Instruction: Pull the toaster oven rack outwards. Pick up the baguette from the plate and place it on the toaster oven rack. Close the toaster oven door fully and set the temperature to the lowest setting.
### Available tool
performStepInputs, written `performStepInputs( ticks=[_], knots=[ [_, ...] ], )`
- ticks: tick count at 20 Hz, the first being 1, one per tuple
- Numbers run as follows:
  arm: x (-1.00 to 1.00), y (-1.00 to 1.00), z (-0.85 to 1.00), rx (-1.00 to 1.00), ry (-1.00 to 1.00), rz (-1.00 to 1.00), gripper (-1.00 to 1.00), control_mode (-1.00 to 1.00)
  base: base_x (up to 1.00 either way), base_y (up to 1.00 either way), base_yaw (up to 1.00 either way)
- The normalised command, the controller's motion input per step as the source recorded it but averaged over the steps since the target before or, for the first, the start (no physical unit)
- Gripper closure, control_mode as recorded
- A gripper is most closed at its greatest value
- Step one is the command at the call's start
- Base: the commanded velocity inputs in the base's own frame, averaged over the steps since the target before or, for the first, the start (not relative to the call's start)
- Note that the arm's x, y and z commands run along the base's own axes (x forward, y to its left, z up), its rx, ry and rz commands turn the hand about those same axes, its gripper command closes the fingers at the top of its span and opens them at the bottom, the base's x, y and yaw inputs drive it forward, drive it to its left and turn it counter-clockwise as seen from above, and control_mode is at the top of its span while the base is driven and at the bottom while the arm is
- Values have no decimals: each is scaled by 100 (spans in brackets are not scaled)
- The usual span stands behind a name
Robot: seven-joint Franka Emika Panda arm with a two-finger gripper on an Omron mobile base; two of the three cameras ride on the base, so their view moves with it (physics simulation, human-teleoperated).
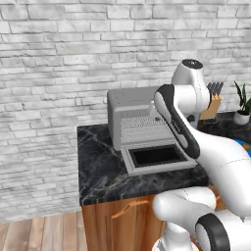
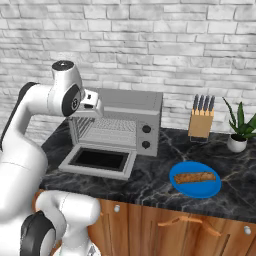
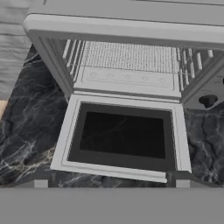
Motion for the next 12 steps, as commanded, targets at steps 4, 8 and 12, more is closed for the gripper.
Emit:
performStepInputs(
  ticks=[4,8,12],
  knots=[
    [-23,0,-21,0,-30,-5,-100,-100,0,0,0],
    [-10,-6,-19,8,-24,-7,-100,-100,0,0,0],
    [-4,-17,-11,13,-22,-9,-100,-100,0,0,0]
  ],
)
